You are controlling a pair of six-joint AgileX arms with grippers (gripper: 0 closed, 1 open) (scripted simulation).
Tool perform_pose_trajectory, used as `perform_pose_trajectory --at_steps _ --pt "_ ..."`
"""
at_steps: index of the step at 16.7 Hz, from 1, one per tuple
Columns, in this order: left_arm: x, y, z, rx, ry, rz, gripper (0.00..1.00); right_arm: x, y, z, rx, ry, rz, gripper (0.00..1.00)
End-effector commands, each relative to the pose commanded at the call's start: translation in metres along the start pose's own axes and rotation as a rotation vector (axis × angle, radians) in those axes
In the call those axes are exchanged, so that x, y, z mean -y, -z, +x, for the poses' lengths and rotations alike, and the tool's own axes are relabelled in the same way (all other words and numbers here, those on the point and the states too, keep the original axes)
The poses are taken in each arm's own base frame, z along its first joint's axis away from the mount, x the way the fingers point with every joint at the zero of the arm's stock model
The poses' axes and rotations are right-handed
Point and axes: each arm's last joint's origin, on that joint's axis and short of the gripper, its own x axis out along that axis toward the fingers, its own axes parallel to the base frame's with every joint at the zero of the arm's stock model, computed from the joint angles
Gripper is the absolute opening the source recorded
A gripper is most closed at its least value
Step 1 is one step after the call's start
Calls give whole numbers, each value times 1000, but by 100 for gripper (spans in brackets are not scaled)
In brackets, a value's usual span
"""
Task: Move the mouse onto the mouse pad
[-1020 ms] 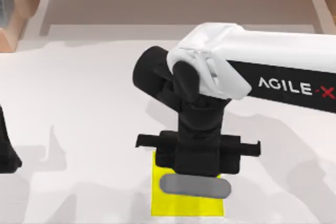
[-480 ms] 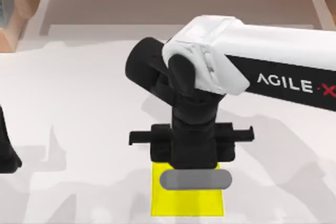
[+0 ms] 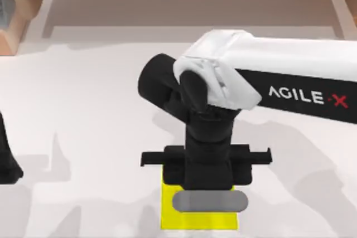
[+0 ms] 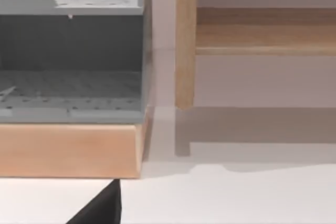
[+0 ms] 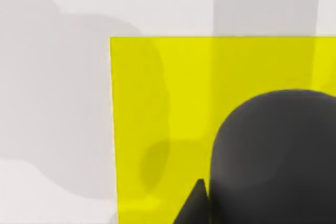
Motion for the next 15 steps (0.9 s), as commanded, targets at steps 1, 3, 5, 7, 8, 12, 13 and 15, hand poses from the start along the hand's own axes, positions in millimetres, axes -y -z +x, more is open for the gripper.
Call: perform_pose_trajectory --at_steps 1,3,5,7,8,12,13,15 --pt "0 0 0 0 0 0 100 -1 -1 5 17 -2 1 0" --pt "0 0 0 0 0 0 100 -1 -1 12 38 -4 2 0" --pt "0 0 0 0 0 0 100 -1 -1 16 34 1 -2 0" --pt "0 0 0 0 0 0 100 1 1 17 2 13 -10 0" --pt "0 0 0 0 0 0 100 3 2 16 -21 19 -15 0" --pt "0 0 0 0 0 0 100 6 6 21 -92 15 -28 0" --pt "0 0 0 0 0 0 100 6 6 23 -90 9 -28 0" --pt "0 0 0 0 0 0 100 6 6 23 -90 9 -28 0"
